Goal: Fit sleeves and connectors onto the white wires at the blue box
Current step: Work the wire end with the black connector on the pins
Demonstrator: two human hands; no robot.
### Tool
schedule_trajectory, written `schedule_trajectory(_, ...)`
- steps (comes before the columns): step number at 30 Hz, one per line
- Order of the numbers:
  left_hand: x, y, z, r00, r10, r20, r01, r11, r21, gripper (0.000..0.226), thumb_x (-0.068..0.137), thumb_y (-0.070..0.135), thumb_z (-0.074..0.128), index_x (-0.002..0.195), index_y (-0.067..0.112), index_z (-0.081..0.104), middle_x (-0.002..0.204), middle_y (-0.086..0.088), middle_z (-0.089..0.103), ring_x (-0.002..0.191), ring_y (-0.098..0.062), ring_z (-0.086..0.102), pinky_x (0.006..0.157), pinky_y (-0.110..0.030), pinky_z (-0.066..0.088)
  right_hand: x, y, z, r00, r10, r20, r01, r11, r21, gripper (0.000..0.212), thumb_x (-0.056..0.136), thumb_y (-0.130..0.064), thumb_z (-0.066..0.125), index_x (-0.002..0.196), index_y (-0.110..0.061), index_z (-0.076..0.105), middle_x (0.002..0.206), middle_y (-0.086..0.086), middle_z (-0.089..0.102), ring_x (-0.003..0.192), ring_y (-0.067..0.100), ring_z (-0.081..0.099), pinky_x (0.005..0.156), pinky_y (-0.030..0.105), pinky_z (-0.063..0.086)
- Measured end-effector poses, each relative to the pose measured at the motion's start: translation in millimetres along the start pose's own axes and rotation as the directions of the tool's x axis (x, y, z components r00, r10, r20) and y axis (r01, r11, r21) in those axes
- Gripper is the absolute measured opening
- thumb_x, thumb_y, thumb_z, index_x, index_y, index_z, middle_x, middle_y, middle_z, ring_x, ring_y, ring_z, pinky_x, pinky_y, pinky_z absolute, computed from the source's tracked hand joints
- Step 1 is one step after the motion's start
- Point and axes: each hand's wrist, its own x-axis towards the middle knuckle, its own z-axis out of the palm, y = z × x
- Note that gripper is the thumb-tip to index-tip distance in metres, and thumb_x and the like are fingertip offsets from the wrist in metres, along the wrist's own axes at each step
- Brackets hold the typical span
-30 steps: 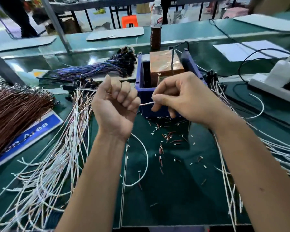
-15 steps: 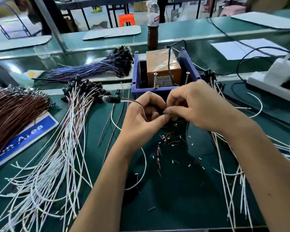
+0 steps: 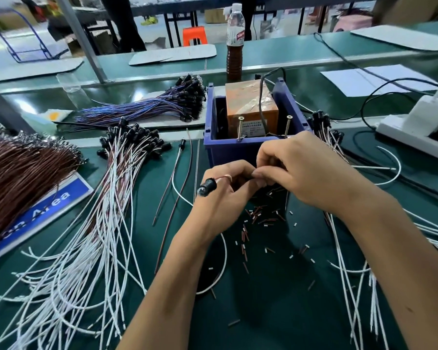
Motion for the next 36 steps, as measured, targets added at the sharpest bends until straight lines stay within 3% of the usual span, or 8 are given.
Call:
schedule_trajectory(3, 1, 0, -1, 1.0, 0.004, 0.008, -0.004, 0.999, 0.04, 0.013, 0.094, 0.032, 0.069, 0.09, 0.022, 0.076, 0.07, 0.007, 0.064, 0.064, -0.01, 0.053, 0.058, -0.034, 0.04, 0, 1, 0, 1.0, 0.006, -0.012, -0.005, 1.0, 0.012, 0.015, 0.097, -0.033, 0.07, 0.087, -0.021, 0.07, 0.074, -0.009, 0.069, 0.072, 0.012, 0.064, 0.073, 0.043, 0.055)
schedule_trajectory(9, 2, 0, -2, 1.0, -0.004, 0.001, 0.004, 0.999, 0.045, 0.014, 0.093, 0.025, 0.07, 0.097, 0.016, 0.08, 0.079, 0.003, 0.073, 0.071, -0.013, 0.064, 0.066, -0.038, 0.052, 0, 3, 0, 0.999, 0.002, -0.035, -0.001, 1.0, 0.016, 0.012, 0.098, -0.027, 0.071, 0.088, -0.022, 0.069, 0.073, -0.011, 0.068, 0.07, 0.007, 0.064, 0.07, 0.04, 0.055)
schedule_trajectory(11, 1, -1, -3, 1.0, -0.015, -0.005, 0.015, 0.999, 0.039, 0.014, 0.091, 0.024, 0.071, 0.097, 0.015, 0.08, 0.083, 0.001, 0.076, 0.078, -0.019, 0.07, 0.073, -0.046, 0.057, 0, 3, 2, 0.999, 0.004, -0.044, -0.003, 1.0, 0.017, 0.012, 0.098, -0.027, 0.072, 0.087, -0.022, 0.069, 0.073, -0.013, 0.067, 0.068, 0.003, 0.062, 0.068, 0.034, 0.054)
schedule_trajectory(16, -1, -3, -6, 1.0, -0.02, -0.019, 0.02, 1.0, 0.013, 0.006, 0.091, 0.012, 0.074, 0.094, 0.012, 0.08, 0.085, -0.002, 0.077, 0.084, -0.021, 0.073, 0.081, -0.049, 0.058, 0, 5, 2, 0.998, 0.02, -0.058, -0.018, 0.999, 0.048, 0.014, 0.094, -0.027, 0.076, 0.082, -0.021, 0.075, 0.064, -0.018, 0.062, 0.068, -0.003, 0.061, 0.063, 0.009, 0.04)
schedule_trajectory(23, -2, 0, -7, 1.0, 0.022, 0.017, -0.023, 0.999, 0.026, 0.007, 0.095, 0.006, 0.07, 0.094, 0.007, 0.077, 0.078, -0.001, 0.076, 0.077, -0.013, 0.071, 0.072, -0.026, 0.053, -7, 10, -3, 1.0, 0.029, -0.002, -0.029, 0.99, 0.136, 0.013, 0.088, -0.018, 0.083, 0.081, -0.028, 0.077, 0.065, -0.02, 0.066, 0.069, -0.002, 0.065, 0.065, 0.007, 0.043)
schedule_trajectory(29, -4, 2, -5, 0.999, 0.037, 0.021, -0.037, 0.999, 0.038, 0.008, 0.096, 0.009, 0.07, 0.093, 0.009, 0.077, 0.076, 0.001, 0.075, 0.074, -0.016, 0.07, 0.071, -0.031, 0.054, -8, 13, -1, 1.0, 0.022, -0.004, -0.021, 0.993, 0.115, 0.012, 0.09, -0.016, 0.081, 0.084, -0.025, 0.077, 0.068, -0.016, 0.067, 0.071, 0.002, 0.064, 0.065, 0.011, 0.044)
schedule_trajectory(36, -2, -1, -9, 0.998, 0.056, 0.031, -0.057, 0.998, 0.029, 0.011, 0.095, 0.006, 0.07, 0.088, 0.012, 0.077, 0.071, 0.002, 0.071, 0.065, -0.003, 0.062, 0.064, -0.014, 0.042, -15, 16, 7, 0.991, 0.015, -0.136, 0.003, 0.991, 0.132, 0.011, 0.095, -0.015, 0.075, 0.086, -0.02, 0.071, 0.069, -0.017, 0.063, 0.068, 0.001, 0.063, 0.063, 0.013, 0.043)
